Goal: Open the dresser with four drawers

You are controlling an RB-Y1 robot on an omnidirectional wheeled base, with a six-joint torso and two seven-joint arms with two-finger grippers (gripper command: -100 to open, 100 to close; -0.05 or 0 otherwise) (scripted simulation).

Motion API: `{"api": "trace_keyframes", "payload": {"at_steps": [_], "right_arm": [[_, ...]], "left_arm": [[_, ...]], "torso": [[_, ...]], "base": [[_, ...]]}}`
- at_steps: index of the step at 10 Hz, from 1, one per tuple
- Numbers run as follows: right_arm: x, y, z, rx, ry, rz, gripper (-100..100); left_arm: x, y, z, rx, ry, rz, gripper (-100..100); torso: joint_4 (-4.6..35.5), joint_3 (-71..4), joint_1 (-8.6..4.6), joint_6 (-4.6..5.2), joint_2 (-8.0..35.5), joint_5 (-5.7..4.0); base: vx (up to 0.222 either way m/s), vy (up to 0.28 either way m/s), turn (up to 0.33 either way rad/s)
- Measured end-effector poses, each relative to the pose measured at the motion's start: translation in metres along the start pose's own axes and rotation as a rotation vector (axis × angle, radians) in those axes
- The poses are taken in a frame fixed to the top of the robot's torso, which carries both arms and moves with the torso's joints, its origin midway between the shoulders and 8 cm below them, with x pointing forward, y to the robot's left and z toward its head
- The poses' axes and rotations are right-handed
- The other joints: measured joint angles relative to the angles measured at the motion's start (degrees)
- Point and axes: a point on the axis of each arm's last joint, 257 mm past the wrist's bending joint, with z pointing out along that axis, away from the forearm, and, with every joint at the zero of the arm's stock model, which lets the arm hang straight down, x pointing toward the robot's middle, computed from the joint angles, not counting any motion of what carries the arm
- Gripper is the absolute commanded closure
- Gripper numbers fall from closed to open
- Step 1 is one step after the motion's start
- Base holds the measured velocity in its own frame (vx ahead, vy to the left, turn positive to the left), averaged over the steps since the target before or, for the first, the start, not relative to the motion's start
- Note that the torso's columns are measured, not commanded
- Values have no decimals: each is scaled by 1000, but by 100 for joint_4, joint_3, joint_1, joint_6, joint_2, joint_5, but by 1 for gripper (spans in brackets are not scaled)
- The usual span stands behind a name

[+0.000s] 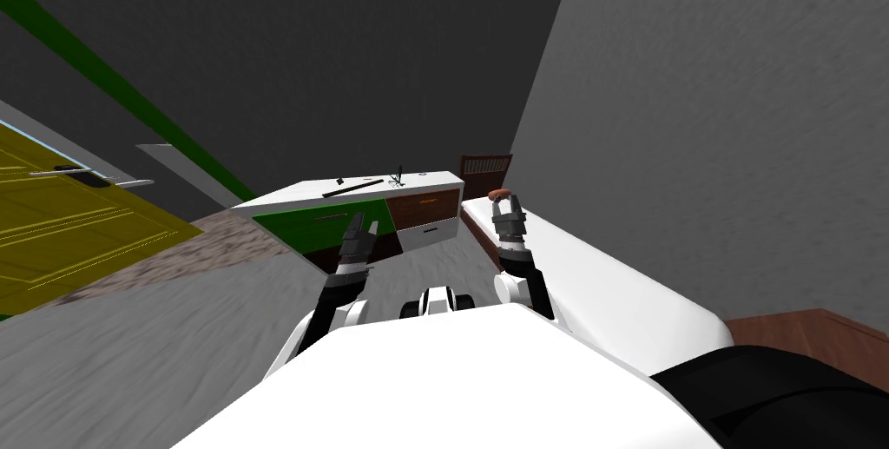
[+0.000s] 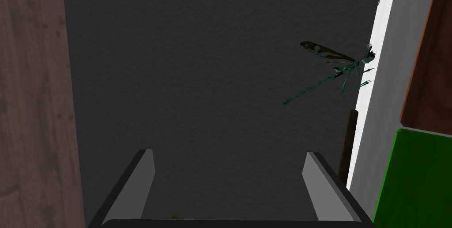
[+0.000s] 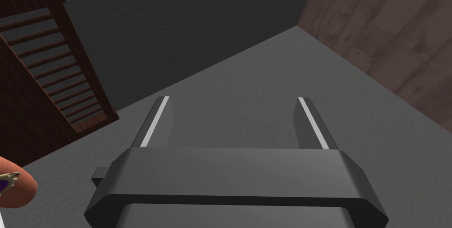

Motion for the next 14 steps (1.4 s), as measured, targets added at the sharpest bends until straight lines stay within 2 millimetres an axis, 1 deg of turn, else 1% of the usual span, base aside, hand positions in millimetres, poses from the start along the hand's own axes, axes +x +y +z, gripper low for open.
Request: {"api": "trace_keyframes", "payload": {"at_steps": [2,5,9,11,14], "right_arm": [[0,0,0,0,0,0,0],[0,0,0,0,0,0,0],[0,0,0,0,0,0,0],[0,0,0,0,0,0,0],[0,0,0,0,0,0,0]], "left_arm": [[2,16,-3,-22,23,19,-100],[-1,39,-7,-60,38,40,-100],[-11,73,-15,-110,37,57,-100],[-16,86,-17,-132,31,62,-100],[-20,109,-24,-166,17,62,-100]], "torso": [[24,-25,-5,0,28,-1],[30,-16,8,0,45,2],[29,-19,8,0,41,2],[28,-21,4,0,38,1],[31,-14,5,0,48,1]], "base": [[123,-66,20],[128,-59,21],[128,-55,21],[132,-54,23],[113,-52,18]]}}
